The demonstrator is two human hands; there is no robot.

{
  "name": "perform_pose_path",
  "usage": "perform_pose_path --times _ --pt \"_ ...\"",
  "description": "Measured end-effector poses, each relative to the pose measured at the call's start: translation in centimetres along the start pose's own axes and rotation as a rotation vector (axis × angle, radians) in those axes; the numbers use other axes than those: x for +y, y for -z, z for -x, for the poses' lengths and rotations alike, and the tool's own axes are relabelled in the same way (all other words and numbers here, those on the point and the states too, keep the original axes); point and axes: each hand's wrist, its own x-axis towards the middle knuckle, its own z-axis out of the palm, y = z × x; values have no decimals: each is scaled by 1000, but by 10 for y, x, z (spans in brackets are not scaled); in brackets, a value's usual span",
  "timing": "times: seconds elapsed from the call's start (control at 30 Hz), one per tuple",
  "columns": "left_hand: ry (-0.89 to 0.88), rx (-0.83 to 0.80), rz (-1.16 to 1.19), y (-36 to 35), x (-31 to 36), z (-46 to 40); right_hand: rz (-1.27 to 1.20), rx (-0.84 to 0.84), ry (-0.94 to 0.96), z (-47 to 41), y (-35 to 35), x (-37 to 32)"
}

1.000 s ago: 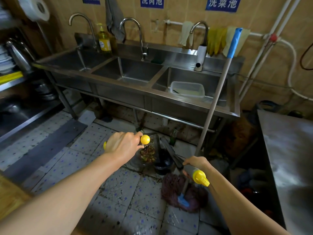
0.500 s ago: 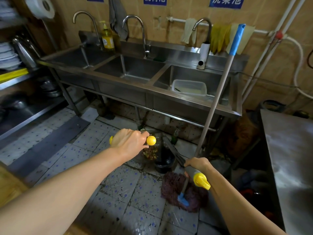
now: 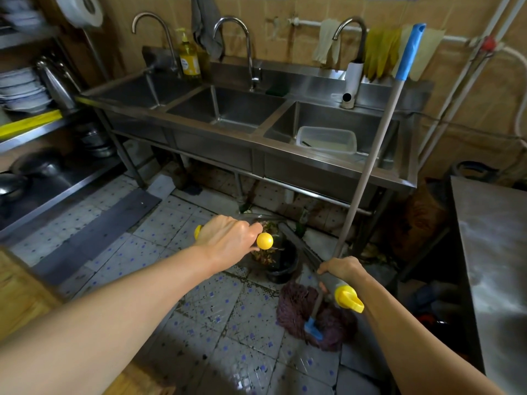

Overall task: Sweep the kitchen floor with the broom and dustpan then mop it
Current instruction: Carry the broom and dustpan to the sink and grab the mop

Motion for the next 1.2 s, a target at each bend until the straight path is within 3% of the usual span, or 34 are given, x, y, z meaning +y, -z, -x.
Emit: perform_pose_path --times 0.37,0.67,0.8,1.2 --pt "0 -39 17 0 5 4 85 1 9 -10 2 8" --pt "-108 -66 -13 6 12 -13 288 -7 47 -25 -2 12" --pt "-161 -49 -61 9 15 -18 409 67 42 -19 6 22" --pt "-235 -69 -81 12 17 -18 376 89 37 3 24 29"
